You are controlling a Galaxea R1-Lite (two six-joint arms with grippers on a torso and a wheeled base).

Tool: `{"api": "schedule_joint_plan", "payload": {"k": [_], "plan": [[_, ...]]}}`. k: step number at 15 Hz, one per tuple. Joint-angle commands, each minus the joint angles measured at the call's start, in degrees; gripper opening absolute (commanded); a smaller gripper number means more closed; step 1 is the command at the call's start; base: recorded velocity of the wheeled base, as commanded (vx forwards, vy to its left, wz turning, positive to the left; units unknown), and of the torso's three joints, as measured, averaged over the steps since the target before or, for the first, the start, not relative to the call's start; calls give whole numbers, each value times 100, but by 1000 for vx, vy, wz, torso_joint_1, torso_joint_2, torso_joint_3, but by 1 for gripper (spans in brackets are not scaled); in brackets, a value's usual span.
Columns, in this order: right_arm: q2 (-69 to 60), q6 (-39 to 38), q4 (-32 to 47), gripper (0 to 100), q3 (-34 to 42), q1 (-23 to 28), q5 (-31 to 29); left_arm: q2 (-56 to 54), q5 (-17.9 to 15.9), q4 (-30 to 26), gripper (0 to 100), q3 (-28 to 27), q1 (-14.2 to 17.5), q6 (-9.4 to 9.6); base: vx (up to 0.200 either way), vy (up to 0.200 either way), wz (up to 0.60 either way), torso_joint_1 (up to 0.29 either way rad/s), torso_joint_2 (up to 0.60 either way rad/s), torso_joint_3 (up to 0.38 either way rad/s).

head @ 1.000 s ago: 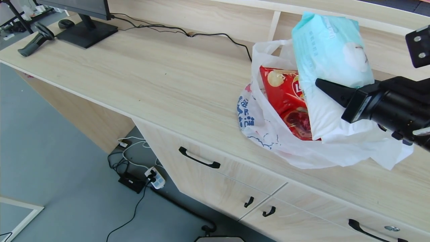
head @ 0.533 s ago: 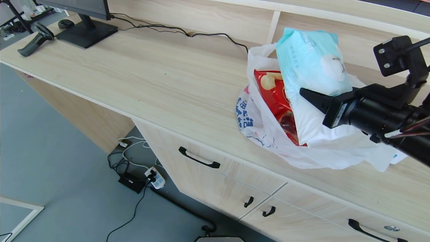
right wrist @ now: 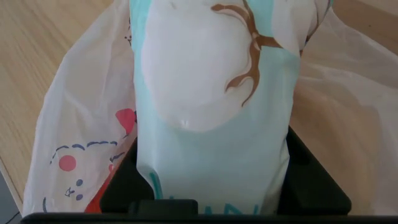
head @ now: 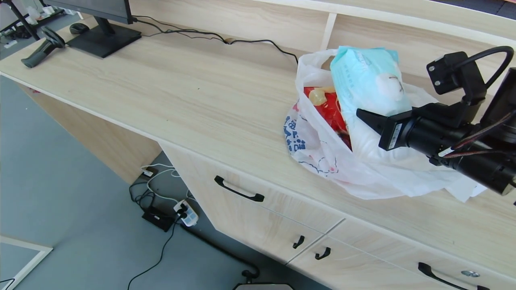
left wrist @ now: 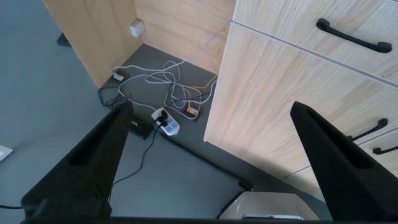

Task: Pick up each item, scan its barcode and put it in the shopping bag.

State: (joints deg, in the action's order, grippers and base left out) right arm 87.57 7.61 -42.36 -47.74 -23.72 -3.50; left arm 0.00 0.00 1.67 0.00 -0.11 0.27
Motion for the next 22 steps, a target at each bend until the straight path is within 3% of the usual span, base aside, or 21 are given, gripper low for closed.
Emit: {"api": "schedule_joint_plan", "payload": {"k": [1, 6, 7, 11, 18, 20, 22], "plan": [[-55, 4, 53, 0, 19, 87, 7, 9, 0, 0, 100, 0, 2, 0, 0, 0, 0, 0, 0, 0], [-55, -22, -18, 0, 204, 131, -10, 9, 0, 0, 100, 0, 2, 8, 0, 0, 0, 0, 0, 0], [-55, -22, -26, 100, 204, 131, -10, 9, 0, 0, 100, 0, 2, 8, 0, 0, 0, 0, 0, 0], [-143, -163, -352, 100, 239, 105, 33, 9, 0, 0, 100, 0, 2, 8, 0, 0, 0, 0, 0, 0], [-1523, -339, -448, 100, 1030, -10, 7, 9, 0, 0, 100, 0, 2, 8, 0, 0, 0, 0, 0, 0], [-2068, -339, -431, 100, 1460, -36, -54, 9, 0, 0, 100, 0, 2, 8, 0, 0, 0, 0, 0, 0], [-2824, -330, -422, 100, 2401, -203, -63, 9, 0, 0, 100, 0, 2, 17, 0, 0, 0, 0, 0, 0]]}}
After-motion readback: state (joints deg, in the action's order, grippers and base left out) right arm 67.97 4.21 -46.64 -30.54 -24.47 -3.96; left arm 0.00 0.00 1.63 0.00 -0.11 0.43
